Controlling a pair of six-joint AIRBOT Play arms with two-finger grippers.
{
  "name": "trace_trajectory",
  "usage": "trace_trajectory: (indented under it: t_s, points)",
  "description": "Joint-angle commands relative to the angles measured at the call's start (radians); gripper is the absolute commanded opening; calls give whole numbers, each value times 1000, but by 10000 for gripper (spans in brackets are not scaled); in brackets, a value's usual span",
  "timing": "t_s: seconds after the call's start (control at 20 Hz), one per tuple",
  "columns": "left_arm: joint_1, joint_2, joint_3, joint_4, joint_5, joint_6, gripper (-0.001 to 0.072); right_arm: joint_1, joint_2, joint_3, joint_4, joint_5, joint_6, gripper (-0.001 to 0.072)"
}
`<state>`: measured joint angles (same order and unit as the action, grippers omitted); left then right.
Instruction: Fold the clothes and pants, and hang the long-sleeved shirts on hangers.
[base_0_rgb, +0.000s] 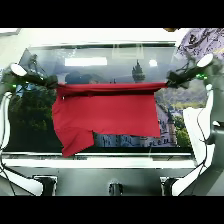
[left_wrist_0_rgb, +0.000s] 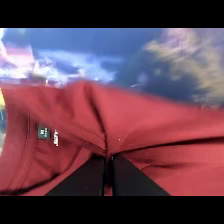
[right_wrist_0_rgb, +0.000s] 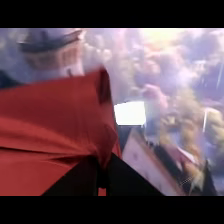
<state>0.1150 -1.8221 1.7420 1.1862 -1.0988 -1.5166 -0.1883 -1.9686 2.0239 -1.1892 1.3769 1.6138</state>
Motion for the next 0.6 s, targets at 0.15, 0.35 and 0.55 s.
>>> trace_trajectory:
  t_s: [0.15,0.35,0.55]
  points:
    - [14,-59,29,-6,-40,-1,464,19,-85,2,57,23,39,273]
    - [126,52,68,48,-239,37,464,-69,-5,-2,82,257,-83,442]
    - [261,219,-135,93,-357,28,464,-212,174,-220,192,249,-166,442]
